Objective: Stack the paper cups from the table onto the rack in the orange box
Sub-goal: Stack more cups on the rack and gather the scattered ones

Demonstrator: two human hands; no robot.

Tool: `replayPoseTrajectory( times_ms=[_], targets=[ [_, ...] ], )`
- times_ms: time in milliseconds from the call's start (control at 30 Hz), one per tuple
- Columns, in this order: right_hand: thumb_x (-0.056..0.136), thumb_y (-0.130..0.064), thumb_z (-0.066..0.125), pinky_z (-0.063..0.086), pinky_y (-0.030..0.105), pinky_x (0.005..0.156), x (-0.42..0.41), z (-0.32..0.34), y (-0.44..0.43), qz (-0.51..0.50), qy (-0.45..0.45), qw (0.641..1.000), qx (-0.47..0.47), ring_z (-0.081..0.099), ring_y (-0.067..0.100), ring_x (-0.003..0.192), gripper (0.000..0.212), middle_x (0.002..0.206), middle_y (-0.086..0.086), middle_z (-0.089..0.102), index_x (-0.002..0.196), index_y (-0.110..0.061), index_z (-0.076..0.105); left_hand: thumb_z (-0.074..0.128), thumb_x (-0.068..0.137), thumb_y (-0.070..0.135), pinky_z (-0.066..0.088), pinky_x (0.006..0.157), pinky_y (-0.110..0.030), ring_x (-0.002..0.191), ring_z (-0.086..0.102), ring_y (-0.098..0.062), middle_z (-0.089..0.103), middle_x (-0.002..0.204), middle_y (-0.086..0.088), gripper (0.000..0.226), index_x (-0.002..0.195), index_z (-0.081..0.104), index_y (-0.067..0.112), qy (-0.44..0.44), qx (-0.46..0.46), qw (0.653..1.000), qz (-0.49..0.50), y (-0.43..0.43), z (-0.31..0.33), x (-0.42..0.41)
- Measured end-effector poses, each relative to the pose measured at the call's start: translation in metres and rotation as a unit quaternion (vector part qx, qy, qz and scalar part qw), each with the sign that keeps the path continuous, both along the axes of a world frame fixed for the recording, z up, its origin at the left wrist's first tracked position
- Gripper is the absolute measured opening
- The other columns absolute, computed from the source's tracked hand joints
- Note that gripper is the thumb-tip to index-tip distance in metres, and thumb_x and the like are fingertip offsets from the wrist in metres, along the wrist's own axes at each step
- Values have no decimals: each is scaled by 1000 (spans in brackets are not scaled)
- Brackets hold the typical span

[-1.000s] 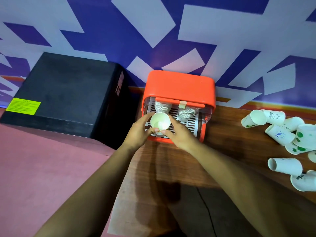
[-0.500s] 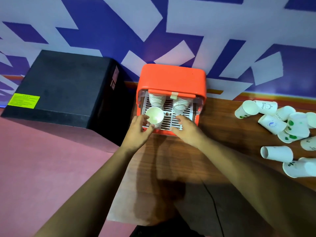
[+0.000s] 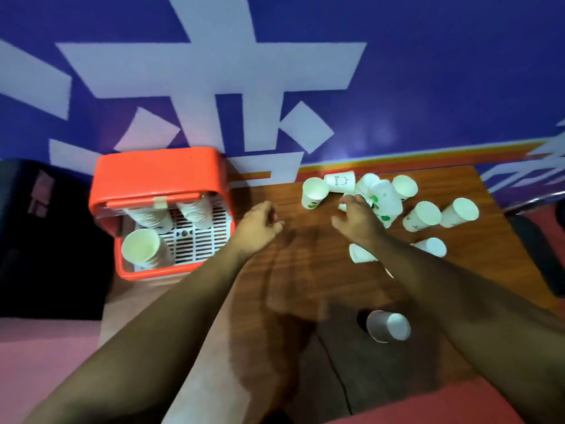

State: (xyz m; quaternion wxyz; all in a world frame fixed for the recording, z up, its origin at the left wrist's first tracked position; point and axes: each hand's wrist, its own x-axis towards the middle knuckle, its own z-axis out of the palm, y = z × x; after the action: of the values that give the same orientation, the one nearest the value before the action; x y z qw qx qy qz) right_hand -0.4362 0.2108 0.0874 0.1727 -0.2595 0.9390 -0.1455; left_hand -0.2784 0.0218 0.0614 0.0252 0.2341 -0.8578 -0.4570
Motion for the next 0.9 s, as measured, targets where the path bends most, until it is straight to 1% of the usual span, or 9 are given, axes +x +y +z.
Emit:
replayPoseTrajectory(
  times_ms=[67, 167, 267, 367, 467, 533, 633, 767, 900],
  targets=[
    [84, -30, 67, 46, 41, 99, -24, -5, 8, -23, 15, 1000, 3, 53, 35, 118, 54, 128, 17, 53, 130, -7, 52, 69, 87, 25, 47, 87, -31, 99, 61, -26, 62, 111, -11, 30, 111, 59, 11, -26, -22, 999, -14, 2, 1, -44],
    [83, -31, 68, 45, 42, 102, -52, -21, 17, -36, 25, 998, 33, 49, 34, 121, 59, 130, 16, 50, 133, -8, 49, 72, 87, 30, 43, 103, -35, 121, 54, -29, 50, 136, -12, 56, 135, 50, 11, -59, -53, 997, -22, 6, -9, -100],
    [82, -35, 68, 44, 41, 104, -79, -45, 25, -22, 43, 994, 95, 47, 32, 123, 62, 132, 15, 48, 135, -11, 45, 80, 81, 35, 41, 109, -40, 134, 47, -30, 39, 150, -9, 81, 147, 36, 17, -84, -85, 991, -55, 9, -25, -148],
    [86, -34, 64, 34, 40, 111, -97, -68, 25, 15, 48, 990, 134, 40, 32, 129, 68, 139, 15, 44, 143, -10, 35, 83, 79, 36, 39, 114, -41, 142, 38, -30, 29, 160, -4, 97, 155, 25, 23, -110, -111, 982, -106, 8, -45, -181],
    [87, -34, 61, 28, 38, 112, -106, -87, 25, 44, 73, 985, 150, 38, 33, 129, 65, 137, 17, 46, 141, -7, 37, 79, 83, 38, 35, 117, -41, 146, 30, -29, 24, 164, -3, 96, 158, 21, 26, -141, -156, 967, -144, 10, -63, -194],
    [85, -34, 64, 29, 39, 111, -108, -97, 25, 45, 89, 983, 154, 38, 34, 128, 63, 134, 17, 46, 137, -6, 42, 77, 84, 39, 38, 115, -43, 142, 36, -30, 32, 159, -4, 88, 155, 27, 27, -139, -186, 962, -144, 10, -74, -196],
    [81, -34, 67, 32, 40, 110, -109, -108, 25, 50, 103, 980, 164, 38, 35, 128, 61, 132, 18, 45, 131, -5, 48, 78, 84, 37, 47, 107, -44, 132, 45, -30, 43, 145, -5, 76, 147, 36, 27, -107, -190, 967, -128, 13, -85, -192],
    [77, -31, 73, 37, 42, 108, -107, -114, 24, 61, 116, 978, 165, 41, 35, 127, 64, 132, 18, 47, 129, -10, 43, 80, 80, 33, 46, 103, -40, 128, 46, -30, 46, 138, -6, 72, 140, 41, 20, -72, -135, 985, -75, 16, -86, -175],
    [78, -30, 75, 44, 45, 98, -99, -104, 18, 75, 88, 978, 174, 53, 33, 118, 63, 127, 13, 54, 128, -13, 40, 83, 75, 34, 41, 103, -31, 128, 45, -21, 47, 135, -1, 78, 139, 40, 21, -21, -61, 998, 9, 18, -73, -135]
  ],
)
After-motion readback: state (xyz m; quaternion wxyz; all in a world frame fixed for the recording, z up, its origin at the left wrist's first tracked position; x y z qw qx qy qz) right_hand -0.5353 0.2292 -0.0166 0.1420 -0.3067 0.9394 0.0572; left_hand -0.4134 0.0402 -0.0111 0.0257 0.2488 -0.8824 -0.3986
